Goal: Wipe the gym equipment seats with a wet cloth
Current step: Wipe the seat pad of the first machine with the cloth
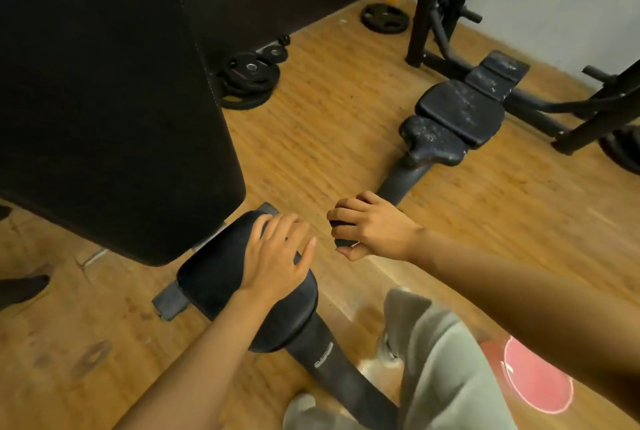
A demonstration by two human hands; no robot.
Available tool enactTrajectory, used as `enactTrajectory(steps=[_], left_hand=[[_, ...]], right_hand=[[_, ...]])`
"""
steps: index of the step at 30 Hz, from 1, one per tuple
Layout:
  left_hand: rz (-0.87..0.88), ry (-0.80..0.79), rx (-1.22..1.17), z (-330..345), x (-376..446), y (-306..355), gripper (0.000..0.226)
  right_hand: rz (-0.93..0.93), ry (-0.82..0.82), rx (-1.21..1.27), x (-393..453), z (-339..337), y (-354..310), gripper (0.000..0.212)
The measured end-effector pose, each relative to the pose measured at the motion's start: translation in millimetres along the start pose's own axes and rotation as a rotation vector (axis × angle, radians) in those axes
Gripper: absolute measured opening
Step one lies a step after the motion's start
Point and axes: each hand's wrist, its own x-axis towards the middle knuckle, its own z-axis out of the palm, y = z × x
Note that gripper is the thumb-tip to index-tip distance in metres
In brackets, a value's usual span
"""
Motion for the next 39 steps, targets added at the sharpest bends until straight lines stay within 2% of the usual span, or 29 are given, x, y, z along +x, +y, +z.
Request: enactTrajectory(steps=[5,12,18,23,29,35,39], left_hand=[[-0.088,-0.010,0.105,23.9,22.2,-0.6,0.034],[-0.423,-0.059,0.304,79.4,84.6,29.0,0.038],[-0.590,-0.072,0.346,98.1,118.7,57.3,0.035],[-0.737,-0.081,0.433,100.6,114.0,65.9,0.035],[-0.932,-0.054,0.517,98.4,86.9,79.1,0.037],[-1.040,0.029,0.623,100.3,74.8,67.8,0.038],[-1.174,0.046,0.666,110.8,71.8,88.9,0.040]], right_hand=[[-0.148,0.011,0.050,15.8,22.6,65.8,0.023],[-0.392,0.121,0.148,42.9,45.3,186.7,0.023],[-0.527,0.214,0.252,58.6,48.3,244.9,0.023],[-0.636,0.205,0.370,78.0,71.6,248.1,0.023],[-0.819,0.207,0.487,119.9,92.8,211.4,0.027],[-0.999,0.183,0.525,165.0,118.4,186.5,0.024],[-1.152,0.149,0.588,176.2,131.1,171.2,0.022]])
